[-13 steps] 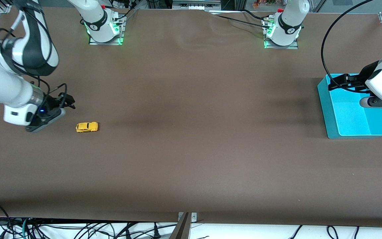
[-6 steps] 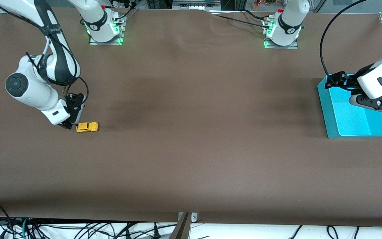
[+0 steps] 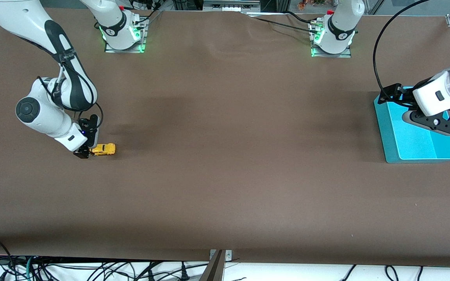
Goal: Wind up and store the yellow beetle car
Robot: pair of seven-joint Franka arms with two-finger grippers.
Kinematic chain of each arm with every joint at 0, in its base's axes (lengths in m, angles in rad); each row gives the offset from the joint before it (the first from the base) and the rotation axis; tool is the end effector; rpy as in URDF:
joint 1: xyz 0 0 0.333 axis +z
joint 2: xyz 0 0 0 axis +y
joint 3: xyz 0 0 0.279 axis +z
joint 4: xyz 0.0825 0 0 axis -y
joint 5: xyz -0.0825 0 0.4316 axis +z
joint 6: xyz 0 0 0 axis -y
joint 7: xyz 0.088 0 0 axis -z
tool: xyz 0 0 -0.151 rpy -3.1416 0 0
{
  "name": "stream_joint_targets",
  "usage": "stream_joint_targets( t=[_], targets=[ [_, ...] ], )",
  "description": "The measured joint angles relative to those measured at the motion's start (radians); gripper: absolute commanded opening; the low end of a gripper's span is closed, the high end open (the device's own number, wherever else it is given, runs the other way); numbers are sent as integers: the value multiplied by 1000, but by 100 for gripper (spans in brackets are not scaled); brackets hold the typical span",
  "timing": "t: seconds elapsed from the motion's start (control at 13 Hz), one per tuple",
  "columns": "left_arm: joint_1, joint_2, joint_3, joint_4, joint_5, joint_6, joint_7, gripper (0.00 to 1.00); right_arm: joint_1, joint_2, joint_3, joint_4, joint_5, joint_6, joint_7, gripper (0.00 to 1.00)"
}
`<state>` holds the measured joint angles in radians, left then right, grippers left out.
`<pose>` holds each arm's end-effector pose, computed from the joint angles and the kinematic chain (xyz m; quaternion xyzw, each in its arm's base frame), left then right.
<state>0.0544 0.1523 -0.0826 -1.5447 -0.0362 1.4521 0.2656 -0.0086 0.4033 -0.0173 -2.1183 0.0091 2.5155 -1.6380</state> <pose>0.6108 -0.0209 0.4564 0.9815 -0.1455 -0.1181 0.0386 0.5902 -0.0159 0.1024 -0.6945 -0.7195 0.0026 0.0017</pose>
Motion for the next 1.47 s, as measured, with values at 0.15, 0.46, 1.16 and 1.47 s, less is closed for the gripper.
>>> stream_joint_targets(
  t=[0.15, 0.46, 1.16, 1.47],
  targets=[
    [-7, 0, 0, 0, 0, -5, 37, 100, 0, 11, 5, 0, 0, 29, -12, 88],
    [-24, 5, -1, 0, 0, -9, 196, 100, 0, 33, 28, 0, 0, 64, -15, 51],
    [-46, 45, -1, -1, 0, -11, 503, 100, -3, 34, 76, 24, 1, 61, -14, 0],
    [-66, 57, -1, -1, 0, -11, 537, 100, -3, 32, 171, 82, 6, -26, 90, 0]
  ],
)
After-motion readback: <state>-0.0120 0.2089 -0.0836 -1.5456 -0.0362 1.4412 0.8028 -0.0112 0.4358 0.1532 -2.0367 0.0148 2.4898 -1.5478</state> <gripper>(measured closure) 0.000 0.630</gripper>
